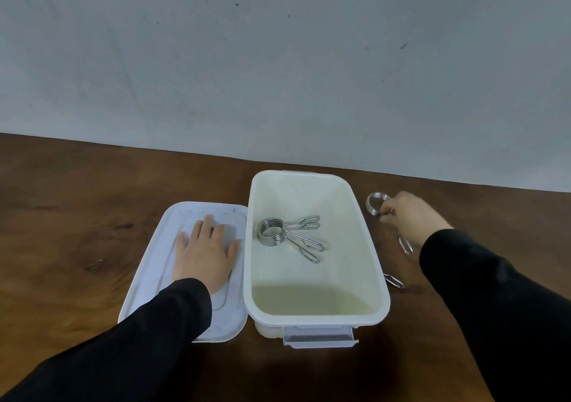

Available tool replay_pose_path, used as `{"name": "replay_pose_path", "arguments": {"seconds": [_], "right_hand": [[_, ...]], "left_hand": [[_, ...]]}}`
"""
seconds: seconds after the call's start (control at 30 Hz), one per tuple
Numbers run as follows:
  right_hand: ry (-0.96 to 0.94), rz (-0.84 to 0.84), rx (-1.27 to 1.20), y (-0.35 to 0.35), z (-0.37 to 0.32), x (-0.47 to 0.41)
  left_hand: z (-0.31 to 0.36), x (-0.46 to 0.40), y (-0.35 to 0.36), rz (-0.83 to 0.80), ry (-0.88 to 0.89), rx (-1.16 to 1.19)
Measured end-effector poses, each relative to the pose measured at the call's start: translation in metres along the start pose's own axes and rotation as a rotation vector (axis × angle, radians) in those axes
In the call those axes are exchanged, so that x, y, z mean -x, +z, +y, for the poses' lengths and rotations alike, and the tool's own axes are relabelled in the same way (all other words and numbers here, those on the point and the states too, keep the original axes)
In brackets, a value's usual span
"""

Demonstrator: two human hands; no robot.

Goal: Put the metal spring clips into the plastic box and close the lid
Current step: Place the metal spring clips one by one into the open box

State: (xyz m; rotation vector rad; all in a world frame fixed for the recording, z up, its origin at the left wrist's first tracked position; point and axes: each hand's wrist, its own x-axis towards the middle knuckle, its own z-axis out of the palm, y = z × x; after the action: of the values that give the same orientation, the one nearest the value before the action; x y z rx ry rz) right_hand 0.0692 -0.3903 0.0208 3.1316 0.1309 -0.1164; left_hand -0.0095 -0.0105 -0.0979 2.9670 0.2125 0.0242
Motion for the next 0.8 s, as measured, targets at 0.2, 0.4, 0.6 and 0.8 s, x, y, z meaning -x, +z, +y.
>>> {"name": "replay_pose_path", "arguments": {"seconds": [0.2, 0.4, 0.6, 0.8], "right_hand": [[-0.204, 0.294, -0.131, -0.102, -0.035, 0.004], [-0.594, 0.010, -0.212, -0.152, -0.119, 0.059], [-0.733, -0.330, 0.033, -0.059, -0.174, 0.064], [-0.774, -0.508, 0.197, 0.004, -0.194, 0.067]], "left_hand": [[0.001, 0.000, -0.001, -0.004, -0.004, 0.002], [0.001, 0.001, -0.003, -0.009, -0.001, -0.002], [-0.001, 0.001, 0.000, 0.011, 0.002, 0.032], [-0.002, -0.001, 0.003, 0.016, -0.005, 0.037]]}}
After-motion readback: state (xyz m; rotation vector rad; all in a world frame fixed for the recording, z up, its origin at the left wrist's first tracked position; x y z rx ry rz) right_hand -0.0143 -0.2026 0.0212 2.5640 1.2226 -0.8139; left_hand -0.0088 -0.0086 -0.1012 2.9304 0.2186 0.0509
